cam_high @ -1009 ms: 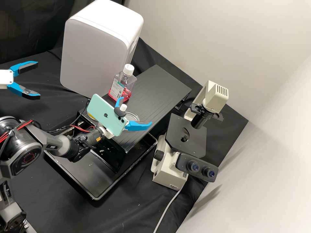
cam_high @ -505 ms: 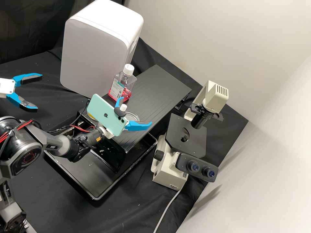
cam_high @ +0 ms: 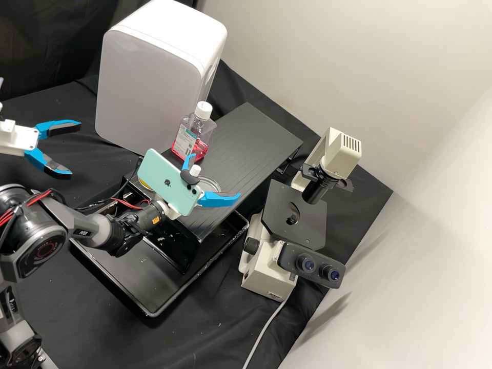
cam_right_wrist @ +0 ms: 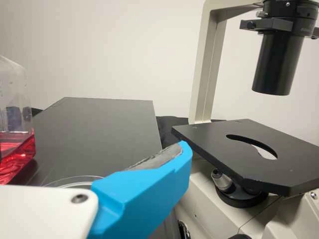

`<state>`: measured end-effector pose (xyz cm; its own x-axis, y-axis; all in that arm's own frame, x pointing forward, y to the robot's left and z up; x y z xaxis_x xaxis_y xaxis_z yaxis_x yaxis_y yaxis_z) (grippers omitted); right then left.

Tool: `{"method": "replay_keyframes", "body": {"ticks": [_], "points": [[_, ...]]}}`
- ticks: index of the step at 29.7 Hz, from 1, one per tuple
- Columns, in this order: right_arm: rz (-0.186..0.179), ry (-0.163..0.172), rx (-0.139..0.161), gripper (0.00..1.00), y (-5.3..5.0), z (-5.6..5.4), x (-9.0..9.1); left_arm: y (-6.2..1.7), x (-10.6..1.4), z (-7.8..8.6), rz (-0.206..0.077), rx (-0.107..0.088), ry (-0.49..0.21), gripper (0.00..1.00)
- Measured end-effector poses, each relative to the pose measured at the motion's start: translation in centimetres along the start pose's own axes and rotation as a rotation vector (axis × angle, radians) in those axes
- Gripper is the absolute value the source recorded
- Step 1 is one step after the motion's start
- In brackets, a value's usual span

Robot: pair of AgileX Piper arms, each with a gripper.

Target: Place the lid on the petri dish

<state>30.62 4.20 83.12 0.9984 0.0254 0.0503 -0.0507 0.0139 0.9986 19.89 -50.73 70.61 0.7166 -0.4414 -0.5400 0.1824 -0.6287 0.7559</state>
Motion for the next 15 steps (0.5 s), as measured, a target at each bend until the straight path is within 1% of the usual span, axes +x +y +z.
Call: {"method": "replay_keyframes", "body": {"ticks": [3, 4, 5, 8, 9, 15], "points": [[0.000, 0.000, 0.000, 1.00, 0.0, 0.0, 0.0, -0.40, 1.2, -0.5, -0.012, -0.014, 0.015, 1.00], [0.000, 0.000, 0.000, 1.00, 0.0, 0.0, 0.0, -0.55, 1.4, -0.6, -0.015, -0.020, 0.024, 1.00], [0.000, 0.000, 0.000, 1.00, 0.0, 0.0, 0.0, -0.93, 1.9, -0.8, -0.025, -0.032, 0.035, 1.00], [0.000, 0.000, 0.000, 1.00, 0.0, 0.0, 0.0, -1.62, 2.6, -0.8, -0.046, -0.047, 0.045, 1.00], [0.000, 0.000, 0.000, 1.00, 0.0, 0.0, 0.0, -1.86, 2.8, -0.7, -0.054, -0.049, 0.039, 1.00], [0.000, 0.000, 0.000, 1.00, 0.0, 0.0, 0.0, -2.52, 3.3, -0.5, -0.077, -0.053, 0.027, 1.00]]}}
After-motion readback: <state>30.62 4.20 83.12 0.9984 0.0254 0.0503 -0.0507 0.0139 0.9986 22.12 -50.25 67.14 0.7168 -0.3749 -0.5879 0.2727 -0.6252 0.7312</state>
